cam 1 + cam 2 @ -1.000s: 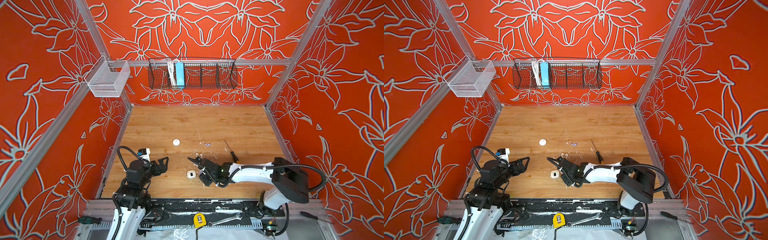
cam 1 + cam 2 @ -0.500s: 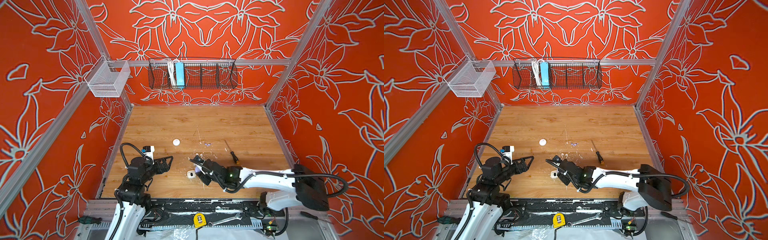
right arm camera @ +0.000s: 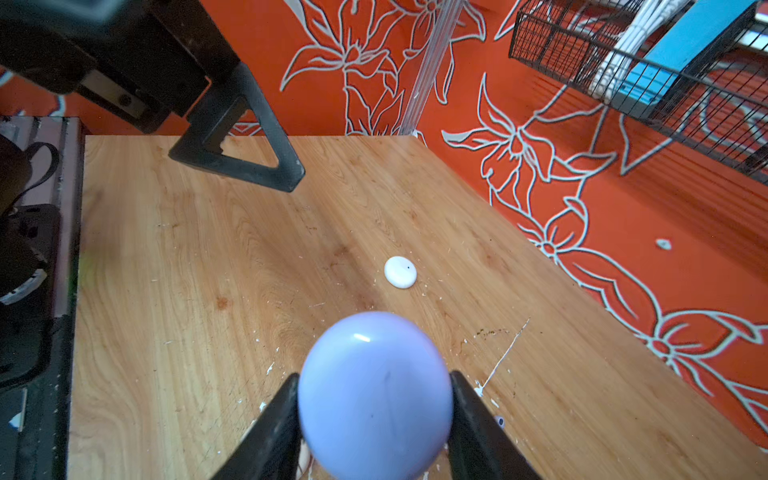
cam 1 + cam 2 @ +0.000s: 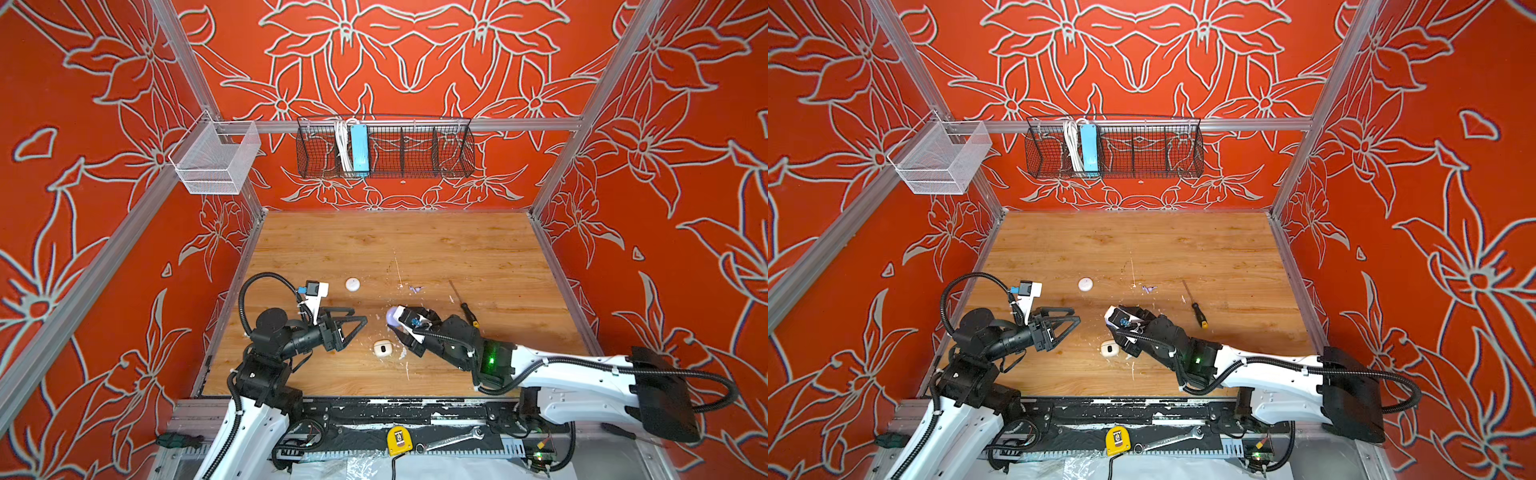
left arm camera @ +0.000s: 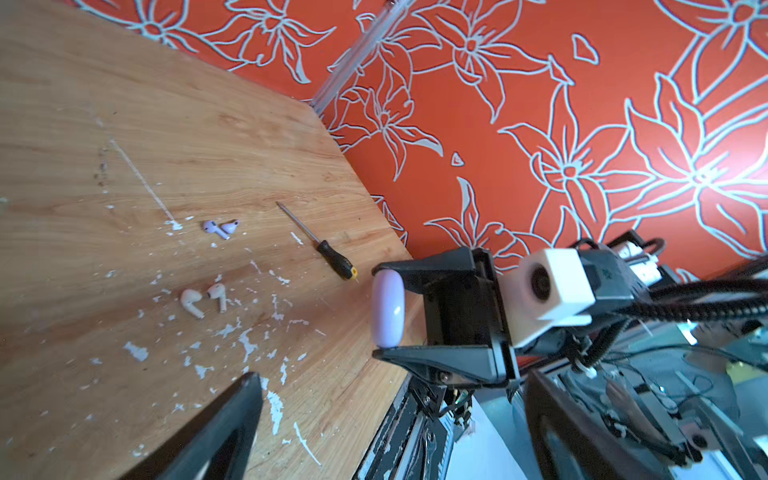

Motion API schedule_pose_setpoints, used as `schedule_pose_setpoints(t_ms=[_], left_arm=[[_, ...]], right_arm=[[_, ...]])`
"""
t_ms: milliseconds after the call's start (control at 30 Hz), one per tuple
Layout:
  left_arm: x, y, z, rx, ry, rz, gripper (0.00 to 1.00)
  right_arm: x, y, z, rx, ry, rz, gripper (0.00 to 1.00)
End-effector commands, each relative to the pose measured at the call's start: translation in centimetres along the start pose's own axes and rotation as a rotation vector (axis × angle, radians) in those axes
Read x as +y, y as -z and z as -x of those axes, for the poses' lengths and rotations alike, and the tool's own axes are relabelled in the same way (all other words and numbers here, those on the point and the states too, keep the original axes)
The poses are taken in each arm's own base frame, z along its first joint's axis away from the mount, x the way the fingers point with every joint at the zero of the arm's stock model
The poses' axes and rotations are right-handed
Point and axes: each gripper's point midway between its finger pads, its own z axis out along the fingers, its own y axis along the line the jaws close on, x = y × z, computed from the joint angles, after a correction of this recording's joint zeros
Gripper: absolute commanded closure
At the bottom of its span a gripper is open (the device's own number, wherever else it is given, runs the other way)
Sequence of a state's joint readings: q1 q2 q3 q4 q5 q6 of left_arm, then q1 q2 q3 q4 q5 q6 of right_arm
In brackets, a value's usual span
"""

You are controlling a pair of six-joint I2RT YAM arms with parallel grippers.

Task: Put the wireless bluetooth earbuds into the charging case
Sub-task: 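Lift the lilac case with the right gripper toward the left gripper, then hold the lilac case out with the right gripper while the left gripper reaches for it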

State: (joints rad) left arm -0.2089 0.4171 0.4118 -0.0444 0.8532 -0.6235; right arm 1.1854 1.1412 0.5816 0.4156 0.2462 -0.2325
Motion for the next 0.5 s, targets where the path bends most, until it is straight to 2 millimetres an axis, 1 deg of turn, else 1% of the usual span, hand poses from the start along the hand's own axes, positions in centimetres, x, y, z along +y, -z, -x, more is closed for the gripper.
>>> schedule_pose_setpoints(t_ms=[0,133,267,400,433,467], left_arm=[[-1.8,-0.2,-0.2,0.026,-0.05,-0.063,0.06],[-1.7,-0.8,-0.4,0.04,-0.061,-0.057,0.09],[-2.0,-1.6,-0.8,0.067,-0.078,-0.065,0.17],[-2.3,-2.1,-1.0,0.079,-0.1,-0.059,0.27],[-2.2,-2.1,-1.0,0.078,-0.104,-0.05,0.32],[-2.2,-2.1,-1.1,0.078,-0.107,-0.045,0.34]], right_arm=[[-0.1,0.3,3.6,-0.108,0.068,-0.008,0.73],[0.5,0.9,5.0,-0.179,0.116,-0.04,0.73],[1.1,1.2,6.2,-0.229,0.143,-0.044,0.73],[1.3,0.9,6.6,-0.244,0.173,-0.072,0.73],[1.3,0.9,6.7,-0.245,0.178,-0.072,0.73],[1.4,0.8,6.8,-0.245,0.183,-0.068,0.73]])
